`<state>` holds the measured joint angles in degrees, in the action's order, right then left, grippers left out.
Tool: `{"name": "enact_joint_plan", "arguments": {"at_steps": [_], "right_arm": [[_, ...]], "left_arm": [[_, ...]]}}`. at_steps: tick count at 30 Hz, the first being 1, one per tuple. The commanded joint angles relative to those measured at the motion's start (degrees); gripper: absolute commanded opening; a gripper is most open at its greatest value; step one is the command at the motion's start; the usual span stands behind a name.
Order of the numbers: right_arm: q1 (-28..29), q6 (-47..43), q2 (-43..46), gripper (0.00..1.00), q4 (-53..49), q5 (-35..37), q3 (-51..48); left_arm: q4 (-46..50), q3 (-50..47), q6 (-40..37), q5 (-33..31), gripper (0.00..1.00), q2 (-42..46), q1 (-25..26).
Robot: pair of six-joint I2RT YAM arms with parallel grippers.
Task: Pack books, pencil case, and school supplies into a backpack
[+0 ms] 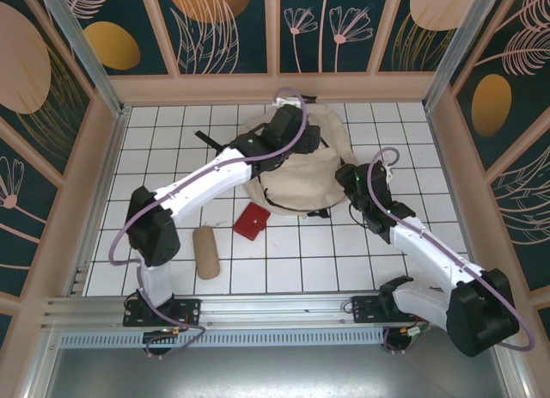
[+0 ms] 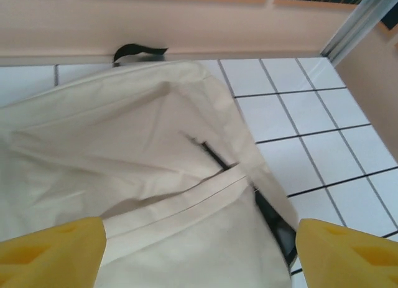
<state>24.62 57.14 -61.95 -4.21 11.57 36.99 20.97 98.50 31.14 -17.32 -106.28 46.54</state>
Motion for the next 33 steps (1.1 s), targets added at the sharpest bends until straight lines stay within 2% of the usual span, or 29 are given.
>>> {"name": "enact_joint_plan", "arguments": {"at_steps": [1, 4, 7, 13, 15, 16, 21, 31, 33], "right_arm": [[0.0, -12.2, -1.4, 0.60, -4.6, -0.1, 6.6], [1.5, -18.5, -6.8, 0.55, -5.3, -8.8, 12.2], [4.9, -21.0, -13.8, 0.50, -5.6, -16.0, 17.0], [13.5, -20.8, -29.6, 0.48, -6.4, -22.3, 26.6], [15.1, -19.1, -33.9, 0.46, -6.3, -24.6, 28.9], [15.9, -17.9, -35.9, 0.44, -6.3, -25.2, 30.0], [17.6, -12.5, -41.6, 0.34, -5.0, -25.0, 32.3], [17.5, -8.7, -47.6, 0.30, -2.2, -25.0, 35.6], [17.5, -7.9, -47.9, 0.22, -2.9, -24.5, 35.7]], "left_arm": [[-3.9, -8.1, 3.2, 1.0, 0.84, 7.5, -3.4], [-6.5, -18.2, 6.6, 4.1, 0.85, 13.8, -8.1], [-8.6, -28.6, 10.4, 8.2, 0.85, 18.5, -14.1], [-11.5, -44.2, 14.5, 13.9, 0.87, 24.9, -23.3], [-12.1, -47.9, 14.6, 14.5, 0.94, 26.5, -24.8], [-12.5, -49.3, 14.3, 15.0, 0.97, 27.4, -25.3], [-14.0, -53.2, 14.3, 15.5, 0.99, 29.8, -25.7], [-15.0, -53.6, 13.7, 15.4, 0.98, 29.5, -25.7], [-14.7, -53.4, 13.5, 14.7, 0.99, 29.7, -25.7]]}}
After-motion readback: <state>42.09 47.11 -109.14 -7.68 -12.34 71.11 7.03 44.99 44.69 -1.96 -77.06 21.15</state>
